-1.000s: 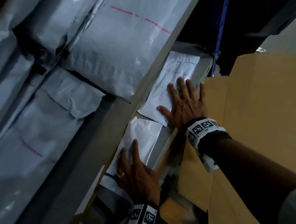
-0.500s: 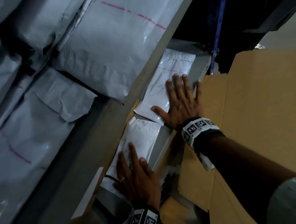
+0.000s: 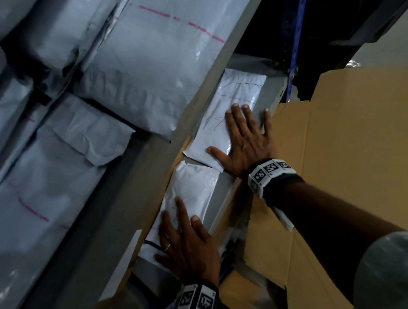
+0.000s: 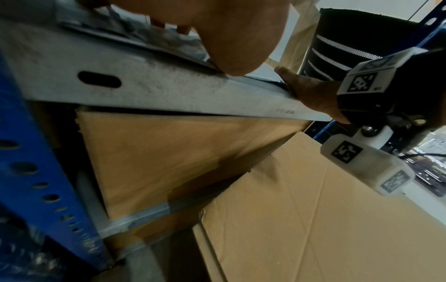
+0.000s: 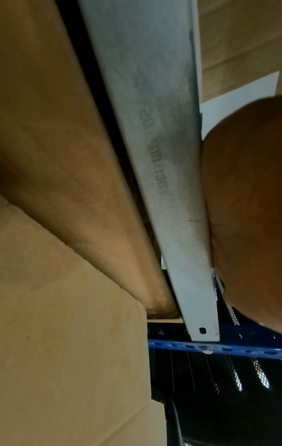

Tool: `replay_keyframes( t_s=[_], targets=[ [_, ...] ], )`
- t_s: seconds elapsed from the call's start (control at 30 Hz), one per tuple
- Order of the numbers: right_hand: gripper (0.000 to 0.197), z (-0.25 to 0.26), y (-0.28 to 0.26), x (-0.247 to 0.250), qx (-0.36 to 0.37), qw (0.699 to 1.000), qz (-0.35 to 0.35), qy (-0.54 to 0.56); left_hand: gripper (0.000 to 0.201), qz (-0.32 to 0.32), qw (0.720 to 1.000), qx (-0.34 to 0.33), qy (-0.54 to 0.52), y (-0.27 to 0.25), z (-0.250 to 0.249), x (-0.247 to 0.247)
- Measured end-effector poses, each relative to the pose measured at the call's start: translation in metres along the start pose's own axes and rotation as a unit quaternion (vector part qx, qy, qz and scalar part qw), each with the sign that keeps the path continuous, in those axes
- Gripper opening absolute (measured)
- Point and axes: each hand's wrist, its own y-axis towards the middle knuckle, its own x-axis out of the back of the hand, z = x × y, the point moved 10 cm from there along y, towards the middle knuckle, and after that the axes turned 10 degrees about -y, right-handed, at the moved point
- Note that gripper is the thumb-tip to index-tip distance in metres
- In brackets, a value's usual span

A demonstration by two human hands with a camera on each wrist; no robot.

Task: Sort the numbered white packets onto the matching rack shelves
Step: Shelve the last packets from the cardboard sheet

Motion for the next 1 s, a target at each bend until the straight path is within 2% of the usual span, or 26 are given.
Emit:
replay_keyframes(
  t_s=[0.33,0.53,0.67,1.0],
  targets=[
    [0.103,-0.002,-0.002,0.002,-0.001,1.0,-0.004,0.006,0.057,0.001,1.0,0.0,-0.01,-0.002,0.0,-0.002],
    [0.093,-0.008,-0.015,0.009,-0.015,0.999,-0.021,0.03,0.055,-0.014,0.999,-0.035,-0.003,-0.003,-0.009,0.006],
    [0.081,-0.001,-0.036,-0.003,0.03,0.998,0.03,0.037,0.056,0.006,0.999,-0.054,0.002,-0.003,-0.012,0.002],
    [0.076,-0.004,-0.033,-0.007,0.077,0.996,0.036,0.017,0.056,0.008,0.997,-0.081,0.014,-0.004,-0.012,-0.002]
  ],
)
